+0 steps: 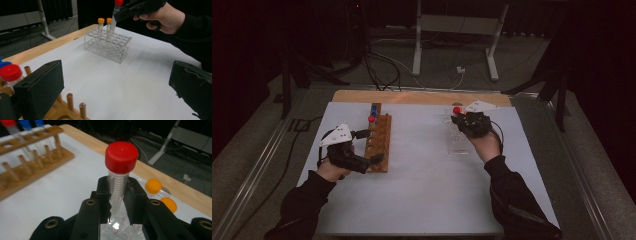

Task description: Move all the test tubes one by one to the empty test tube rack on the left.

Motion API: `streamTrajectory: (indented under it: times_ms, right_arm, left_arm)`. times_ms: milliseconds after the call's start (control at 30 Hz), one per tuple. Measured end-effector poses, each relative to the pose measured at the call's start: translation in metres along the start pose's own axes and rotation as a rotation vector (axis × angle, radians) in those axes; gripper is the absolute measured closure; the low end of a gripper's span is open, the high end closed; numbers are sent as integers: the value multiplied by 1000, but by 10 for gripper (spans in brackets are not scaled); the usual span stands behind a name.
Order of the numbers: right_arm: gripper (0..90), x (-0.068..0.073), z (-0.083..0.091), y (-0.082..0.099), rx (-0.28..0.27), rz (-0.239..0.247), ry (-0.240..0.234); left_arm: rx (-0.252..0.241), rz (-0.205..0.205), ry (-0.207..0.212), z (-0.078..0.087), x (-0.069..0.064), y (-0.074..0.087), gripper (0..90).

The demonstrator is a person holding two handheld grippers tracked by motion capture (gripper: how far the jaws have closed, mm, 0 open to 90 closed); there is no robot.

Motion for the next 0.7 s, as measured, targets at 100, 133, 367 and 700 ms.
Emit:
streamTrajectory:
  times_ms: [100,133,367,700]
  right_arm:
    - [755,10,7,-1,-7,25,-26]
    - [755,14,9,-1,-9,30,-35]
    - [755,39,19,4,-9,71,-100]
    - [754,73,24,25,28,107,-202]
  left_arm:
    - [4,-2,8,-1,-3,-2,6]
    - [4,-4,13,-2,-4,-2,6]
    - [6,-16,25,-5,-11,-6,7]
    - [13,-21,49,-8,-19,-9,13]
Point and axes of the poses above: each handheld gripper's, and its own axes: z roughly backward along the jaws, y roughly out of its underside, x roughly to its left, the point moved 6 cm from there along -z, roughly forward along the jaws, and after that the axes turned 8 degrees about -z, right-handed, at the moved point
